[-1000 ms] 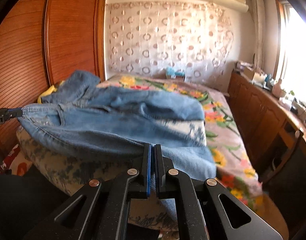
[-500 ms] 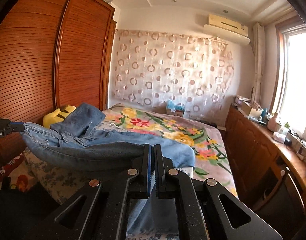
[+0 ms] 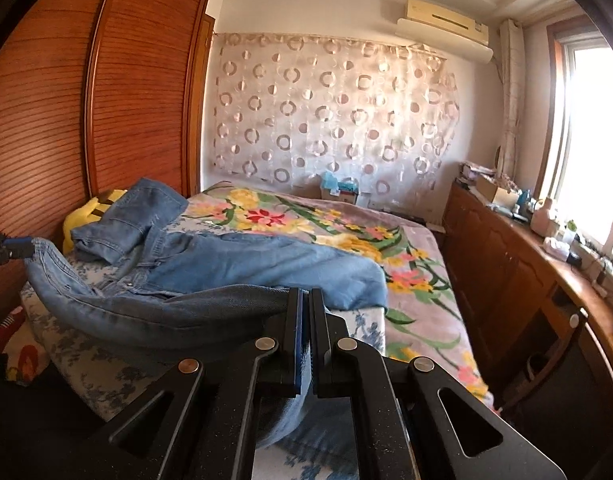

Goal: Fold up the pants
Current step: 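Lift the jeans hem with both grippers and fold it over toward the waistband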

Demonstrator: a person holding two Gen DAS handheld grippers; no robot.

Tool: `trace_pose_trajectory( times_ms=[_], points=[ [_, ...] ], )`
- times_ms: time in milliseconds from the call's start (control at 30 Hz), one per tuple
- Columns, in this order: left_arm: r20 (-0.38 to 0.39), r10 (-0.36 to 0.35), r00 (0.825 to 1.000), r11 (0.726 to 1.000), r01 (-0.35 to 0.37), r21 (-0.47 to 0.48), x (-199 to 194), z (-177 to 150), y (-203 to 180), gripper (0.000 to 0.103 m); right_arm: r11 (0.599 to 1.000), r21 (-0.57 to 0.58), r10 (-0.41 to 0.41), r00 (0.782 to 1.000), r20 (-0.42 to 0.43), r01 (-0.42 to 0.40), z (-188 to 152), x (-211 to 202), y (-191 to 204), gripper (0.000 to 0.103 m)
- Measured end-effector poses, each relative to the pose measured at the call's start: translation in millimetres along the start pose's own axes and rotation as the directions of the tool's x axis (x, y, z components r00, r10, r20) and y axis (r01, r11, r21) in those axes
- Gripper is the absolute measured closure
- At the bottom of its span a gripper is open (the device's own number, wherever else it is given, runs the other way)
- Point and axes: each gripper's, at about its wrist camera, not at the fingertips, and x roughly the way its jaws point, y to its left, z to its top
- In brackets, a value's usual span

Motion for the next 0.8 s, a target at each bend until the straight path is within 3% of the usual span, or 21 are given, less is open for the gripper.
trace_pose_trajectory(
  times_ms=[333,800],
  points=[
    [0.008,0.047,0.999,0.999,-0.047,0.027,65,45,22,0.087,1.000,-0.019,-0.023,1.000,-0.014,0.023,22,75,0,0.101],
    [-0.072,0.077,0.994,0.997,-0.074,0.036,124,53,35,0.087,1.000,-0.013,0.004,0.997,-0.075,-0.005,25,125,-10,0.101]
  ],
)
